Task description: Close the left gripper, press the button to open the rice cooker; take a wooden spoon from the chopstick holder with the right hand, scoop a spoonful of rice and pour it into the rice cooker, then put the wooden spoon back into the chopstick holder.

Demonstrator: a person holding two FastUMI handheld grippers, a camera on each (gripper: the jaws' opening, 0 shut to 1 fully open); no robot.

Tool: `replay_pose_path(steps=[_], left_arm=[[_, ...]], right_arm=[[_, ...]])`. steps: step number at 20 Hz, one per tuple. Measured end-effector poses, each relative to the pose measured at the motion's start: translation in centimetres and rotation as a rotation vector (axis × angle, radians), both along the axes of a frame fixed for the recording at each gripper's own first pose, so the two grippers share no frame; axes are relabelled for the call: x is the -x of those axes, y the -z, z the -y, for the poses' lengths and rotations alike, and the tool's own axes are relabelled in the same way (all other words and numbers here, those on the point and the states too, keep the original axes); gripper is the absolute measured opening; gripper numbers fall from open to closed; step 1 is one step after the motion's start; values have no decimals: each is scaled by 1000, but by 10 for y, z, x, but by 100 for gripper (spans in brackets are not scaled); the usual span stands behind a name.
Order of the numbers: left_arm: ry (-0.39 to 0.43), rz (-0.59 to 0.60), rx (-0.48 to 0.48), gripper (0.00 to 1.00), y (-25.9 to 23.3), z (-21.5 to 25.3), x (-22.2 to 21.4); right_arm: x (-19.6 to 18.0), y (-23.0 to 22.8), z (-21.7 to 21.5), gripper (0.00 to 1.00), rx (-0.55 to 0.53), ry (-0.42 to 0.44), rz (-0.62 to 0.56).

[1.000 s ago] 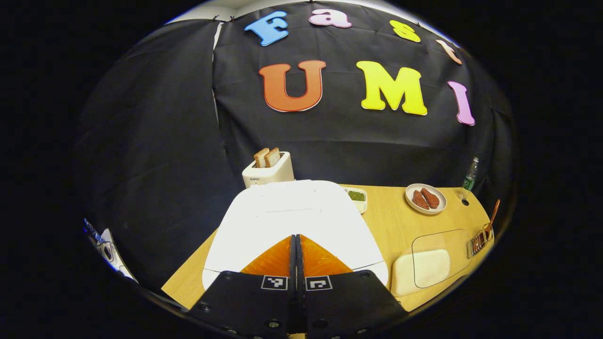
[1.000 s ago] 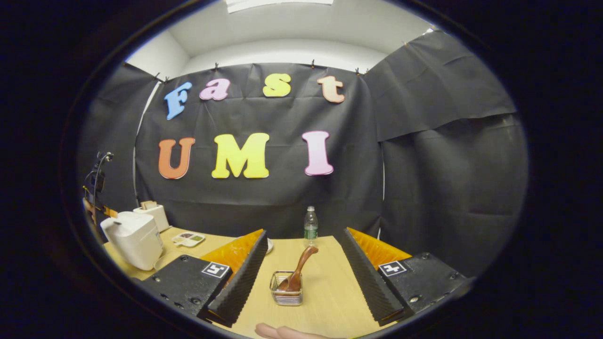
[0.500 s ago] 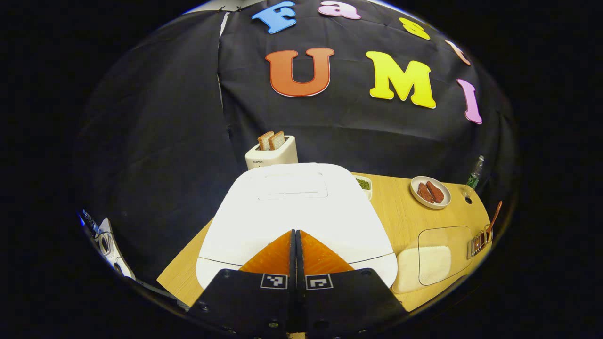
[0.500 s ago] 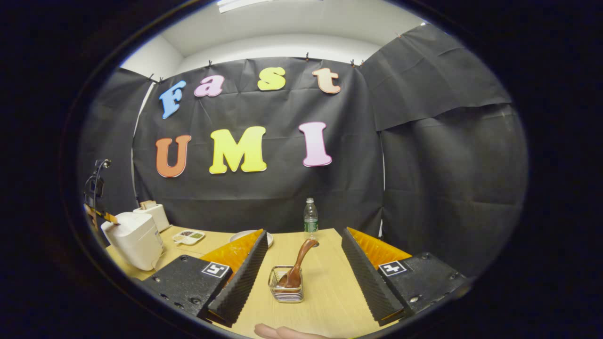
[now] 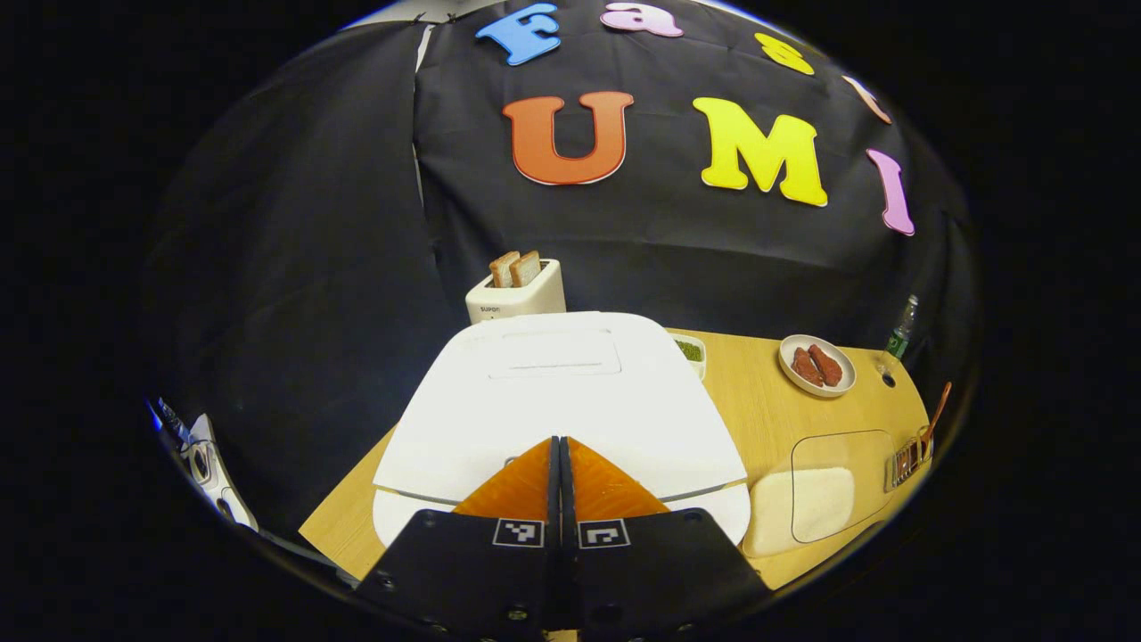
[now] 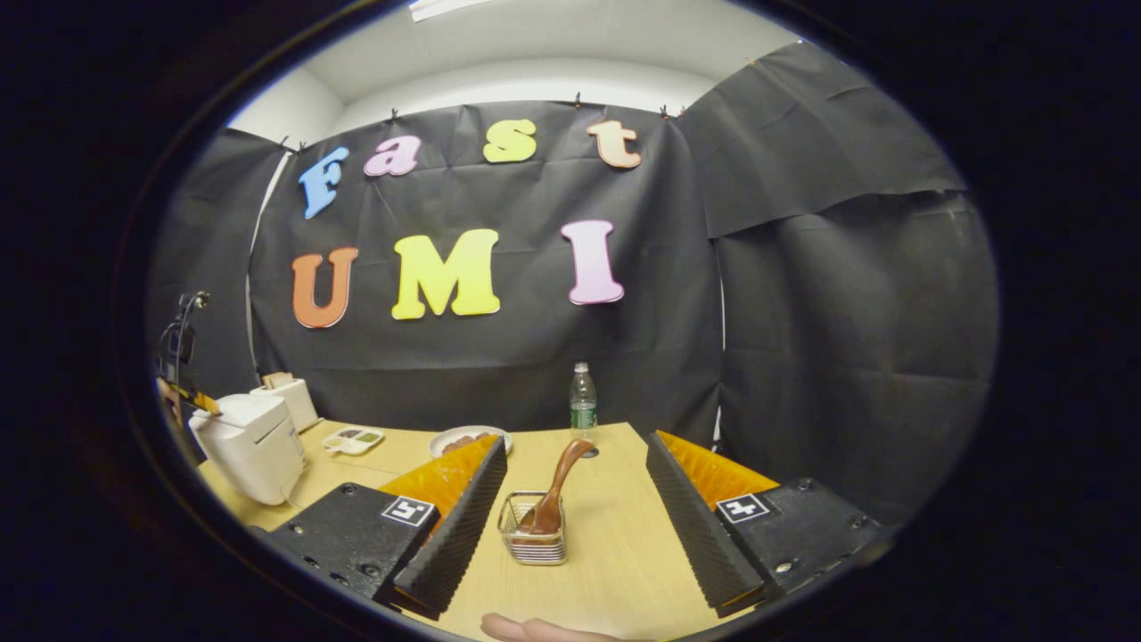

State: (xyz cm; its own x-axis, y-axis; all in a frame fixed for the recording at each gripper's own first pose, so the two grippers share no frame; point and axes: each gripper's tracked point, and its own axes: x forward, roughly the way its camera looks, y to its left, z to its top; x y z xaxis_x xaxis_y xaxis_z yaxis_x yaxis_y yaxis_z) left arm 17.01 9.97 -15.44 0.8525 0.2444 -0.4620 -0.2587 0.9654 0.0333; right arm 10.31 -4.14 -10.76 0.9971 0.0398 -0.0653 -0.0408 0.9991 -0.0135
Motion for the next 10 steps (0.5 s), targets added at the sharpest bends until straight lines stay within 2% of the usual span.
replay_pose_path(steps=[3,4,6,7,8,10], left_arm=[[-18,76,-4,0,-29,-4,-5],[-24,105,-2,0,-39,-4,-8],[-28,153,-2,0,-58,-8,-14],[-32,172,-6,0,-66,-10,-16],[-39,198,-11,0,-76,-12,-15],[-61,244,-13,0,-94,-18,-13]], right_arm=[[0,2,6,96,5,11,-8],[1,2,8,100,7,16,-6],[0,5,12,96,14,26,-13],[0,7,14,100,18,31,-18],[0,8,16,96,20,35,-22],[-1,11,16,96,14,33,-29]])
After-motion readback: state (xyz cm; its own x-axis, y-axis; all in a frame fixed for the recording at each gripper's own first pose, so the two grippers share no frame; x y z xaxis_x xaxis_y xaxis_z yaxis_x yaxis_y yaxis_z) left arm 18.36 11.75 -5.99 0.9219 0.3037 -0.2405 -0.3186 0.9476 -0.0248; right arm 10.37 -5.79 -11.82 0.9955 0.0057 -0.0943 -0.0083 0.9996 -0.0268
